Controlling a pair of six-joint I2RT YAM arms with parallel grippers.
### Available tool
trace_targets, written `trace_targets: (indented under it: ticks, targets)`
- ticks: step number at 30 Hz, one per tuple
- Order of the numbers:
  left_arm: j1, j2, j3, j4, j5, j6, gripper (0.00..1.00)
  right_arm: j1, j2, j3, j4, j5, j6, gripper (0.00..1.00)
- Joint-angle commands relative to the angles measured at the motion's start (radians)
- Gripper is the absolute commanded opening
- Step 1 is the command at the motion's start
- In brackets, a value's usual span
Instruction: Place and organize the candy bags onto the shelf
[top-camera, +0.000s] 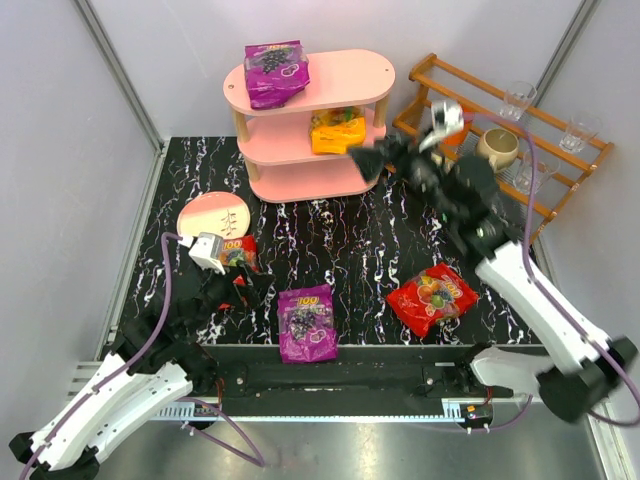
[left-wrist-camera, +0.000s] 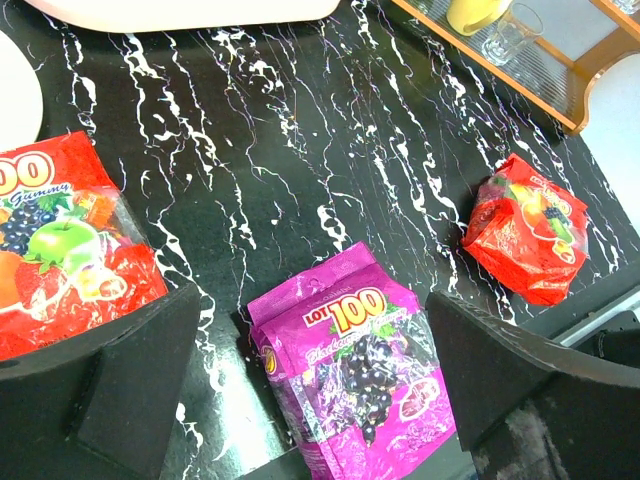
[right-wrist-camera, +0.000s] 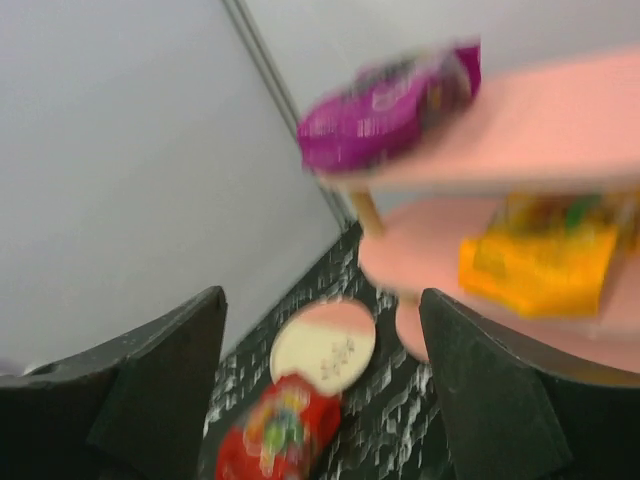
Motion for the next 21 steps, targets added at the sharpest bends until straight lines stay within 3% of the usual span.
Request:
trace_targets:
  ticks: [1,6,10,18,21]
  targets:
    - [0.005,-0.004,0.038,0.019,-0.008,-0.013,0.99,0.097,-0.234,-0.415,-0.133,0.158,0.031,0.87]
    - [0.005,0.018,0.043,0.02,-0.003,-0.01,0.99,0.211,-0.494,-0.742,-0.305,0.22,0.23,0.93]
    - [0.005,0.023,0.046,0.031,-0.005,-0.015,0.99,0.344,-0.581,-0.836,-0.443,0.284,0.342,0.94]
    - [0.005,0.036,0.064,0.017,0.006,-0.022,0.99,0.833,-0.448,-0.845,-0.451,0.657,0.554,0.95]
    - [0.005,0.027,0.074,0.002,0.014,-0.033,0.99,0.915,-0.391,-0.847,-0.399,0.752,0.63,0.95]
